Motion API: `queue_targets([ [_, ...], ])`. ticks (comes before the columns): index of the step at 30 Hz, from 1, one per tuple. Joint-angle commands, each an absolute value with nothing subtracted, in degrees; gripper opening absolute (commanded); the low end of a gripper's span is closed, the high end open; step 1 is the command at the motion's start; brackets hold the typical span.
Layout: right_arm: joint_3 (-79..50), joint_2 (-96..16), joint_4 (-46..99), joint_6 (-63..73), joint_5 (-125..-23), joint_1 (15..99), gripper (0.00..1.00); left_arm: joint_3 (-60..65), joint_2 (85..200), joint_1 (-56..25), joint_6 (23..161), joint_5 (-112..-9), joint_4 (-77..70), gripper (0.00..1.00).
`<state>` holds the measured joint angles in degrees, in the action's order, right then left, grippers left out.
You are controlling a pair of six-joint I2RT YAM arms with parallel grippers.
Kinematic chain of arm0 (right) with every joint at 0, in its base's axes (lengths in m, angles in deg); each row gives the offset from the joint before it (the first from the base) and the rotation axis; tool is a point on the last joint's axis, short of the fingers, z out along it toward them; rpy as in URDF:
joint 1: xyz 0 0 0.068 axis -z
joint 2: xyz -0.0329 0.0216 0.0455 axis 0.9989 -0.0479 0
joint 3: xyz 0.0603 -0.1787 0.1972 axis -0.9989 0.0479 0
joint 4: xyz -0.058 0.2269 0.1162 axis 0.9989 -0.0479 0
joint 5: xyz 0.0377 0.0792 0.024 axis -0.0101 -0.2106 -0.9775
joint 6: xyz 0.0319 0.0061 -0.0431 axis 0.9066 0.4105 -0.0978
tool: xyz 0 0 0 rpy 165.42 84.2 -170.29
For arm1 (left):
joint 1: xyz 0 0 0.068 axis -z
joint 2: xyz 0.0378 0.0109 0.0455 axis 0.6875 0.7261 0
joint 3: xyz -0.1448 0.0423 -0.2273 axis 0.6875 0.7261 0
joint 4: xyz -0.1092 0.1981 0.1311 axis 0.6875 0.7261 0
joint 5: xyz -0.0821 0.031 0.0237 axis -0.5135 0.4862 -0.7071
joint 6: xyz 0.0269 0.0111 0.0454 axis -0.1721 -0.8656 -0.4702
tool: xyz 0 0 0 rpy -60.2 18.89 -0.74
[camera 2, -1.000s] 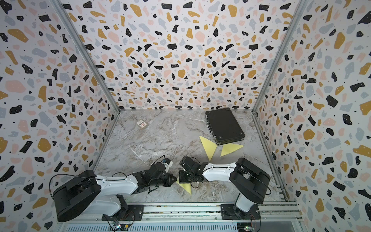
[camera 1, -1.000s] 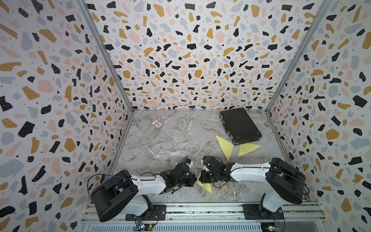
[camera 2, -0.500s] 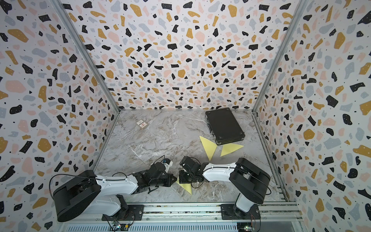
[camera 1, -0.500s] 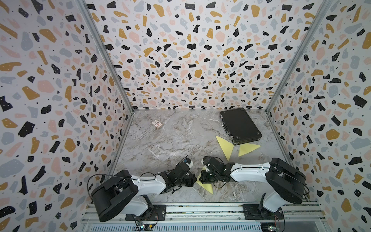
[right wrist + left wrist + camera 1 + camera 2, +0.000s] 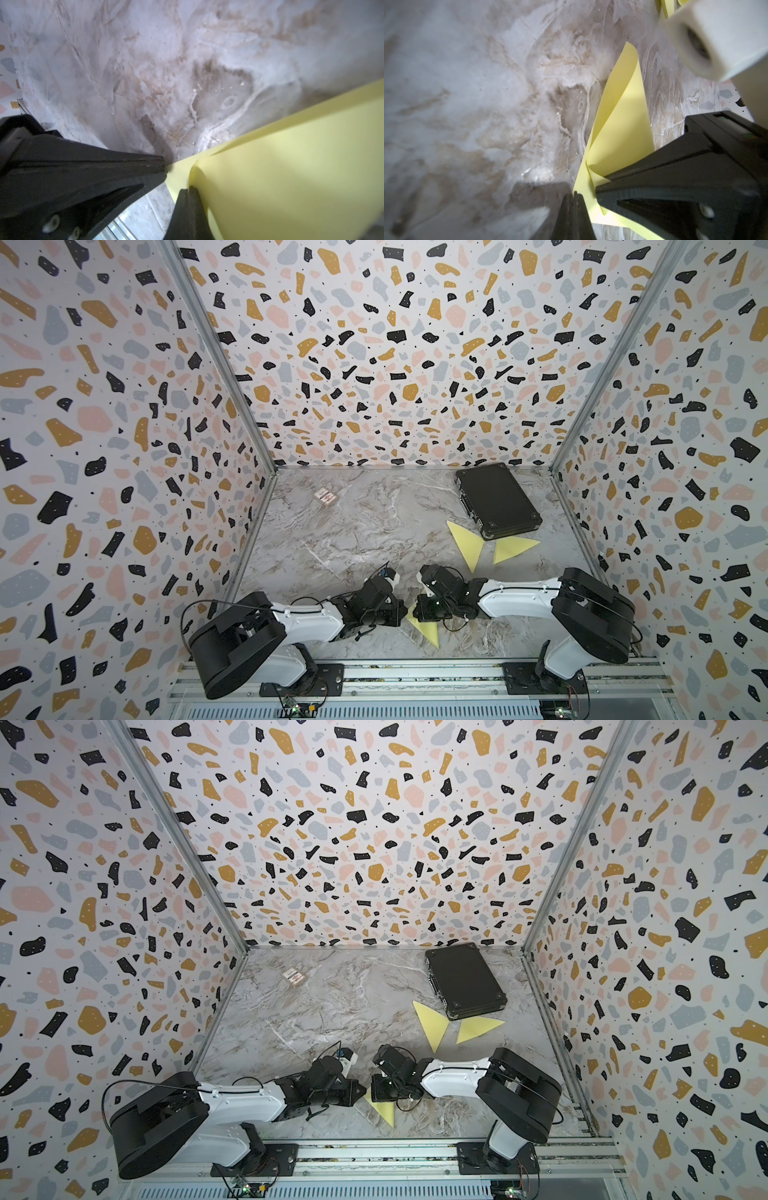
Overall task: Fold the square paper diagonally
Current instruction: Fold the paper at the center of the board.
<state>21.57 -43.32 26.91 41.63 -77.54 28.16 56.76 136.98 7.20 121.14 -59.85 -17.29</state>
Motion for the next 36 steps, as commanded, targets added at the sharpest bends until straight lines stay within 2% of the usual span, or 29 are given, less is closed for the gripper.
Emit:
queue_targets([
  [1,22.08,-40.94,26.44,40.89,-77.92,27.62,0.00,59.31,139.43,7.22,121.35,-56.93,-8.80,0.00],
  [25,23.10,-42.34,27.12,41.33,-75.66,27.31,0.00,60.10,138.92,7.27,121.53,-56.89,-9.24,0.00],
  [30,24.31,-42.12,27.65,41.42,-75.15,27.32,0.16,60.10,138.77,7.19,121.87,-56.32,-9.06,0.00],
  [33,25.02,-42.52,28.70,41.42,-75.99,27.31,0.39,59.98,138.24,7.20,122.10,-56.14,-8.81,0.00],
  [36,25.83,-42.73,30.21,41.86,-76.50,27.31,0.51,59.67,137.18,7.21,122.57,-55.41,-7.88,0.00],
])
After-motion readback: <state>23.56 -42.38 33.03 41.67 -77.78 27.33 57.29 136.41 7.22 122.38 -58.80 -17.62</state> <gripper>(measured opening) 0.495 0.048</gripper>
